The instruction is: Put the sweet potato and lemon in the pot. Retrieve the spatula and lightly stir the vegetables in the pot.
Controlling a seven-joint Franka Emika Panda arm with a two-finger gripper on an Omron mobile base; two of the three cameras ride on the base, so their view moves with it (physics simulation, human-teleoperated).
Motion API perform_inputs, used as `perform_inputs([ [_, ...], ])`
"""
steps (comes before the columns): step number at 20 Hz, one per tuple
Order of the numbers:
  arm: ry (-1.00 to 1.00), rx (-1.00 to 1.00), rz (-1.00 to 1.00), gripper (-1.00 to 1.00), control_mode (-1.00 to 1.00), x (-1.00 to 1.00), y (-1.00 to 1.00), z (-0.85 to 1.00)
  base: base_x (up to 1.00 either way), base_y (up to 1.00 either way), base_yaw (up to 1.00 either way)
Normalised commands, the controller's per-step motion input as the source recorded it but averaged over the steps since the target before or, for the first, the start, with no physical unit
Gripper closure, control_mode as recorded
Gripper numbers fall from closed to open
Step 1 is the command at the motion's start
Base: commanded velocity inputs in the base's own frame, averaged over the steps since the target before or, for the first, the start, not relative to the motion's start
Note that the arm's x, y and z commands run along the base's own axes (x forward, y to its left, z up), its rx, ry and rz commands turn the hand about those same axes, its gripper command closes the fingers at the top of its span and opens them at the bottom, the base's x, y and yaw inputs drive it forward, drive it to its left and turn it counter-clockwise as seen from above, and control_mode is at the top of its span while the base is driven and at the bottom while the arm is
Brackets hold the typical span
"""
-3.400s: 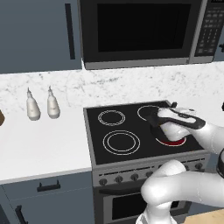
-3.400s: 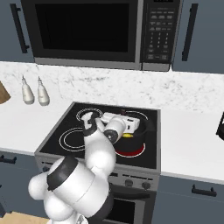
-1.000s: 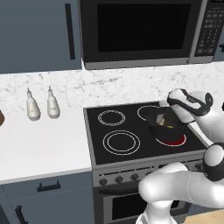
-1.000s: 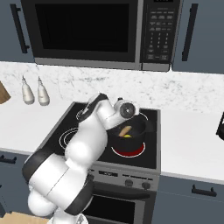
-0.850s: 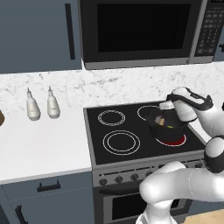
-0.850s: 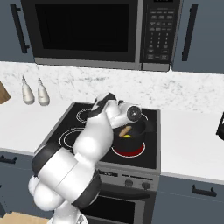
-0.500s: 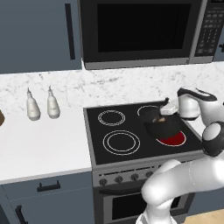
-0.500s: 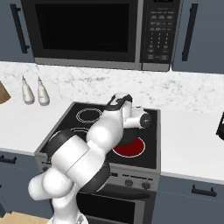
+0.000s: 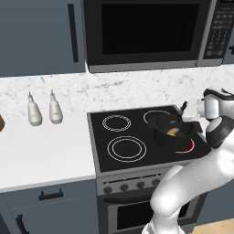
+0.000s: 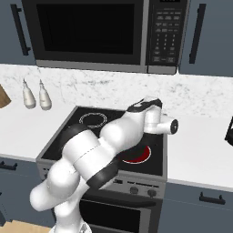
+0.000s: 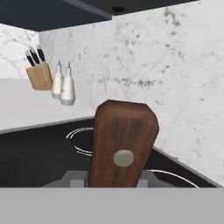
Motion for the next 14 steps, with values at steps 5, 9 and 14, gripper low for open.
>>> perform_inputs([
  [5, 0.01, -0.06, 0.05, 1.00, -1.00, -0.63, -0.04, -0.02, 0.00, 0.00, 0.00],
  [9, 0.01, -0.03, 0.02, 1.00, -1.00, -0.40, 0.00, 0.00, 0.00, 0.00, 0.00],
  [14, 0.00, 0.00, 0.04, 1.00, -1.00, -0.04, 0.19, 0.29, 0.00, 0.00, 0.00],
])
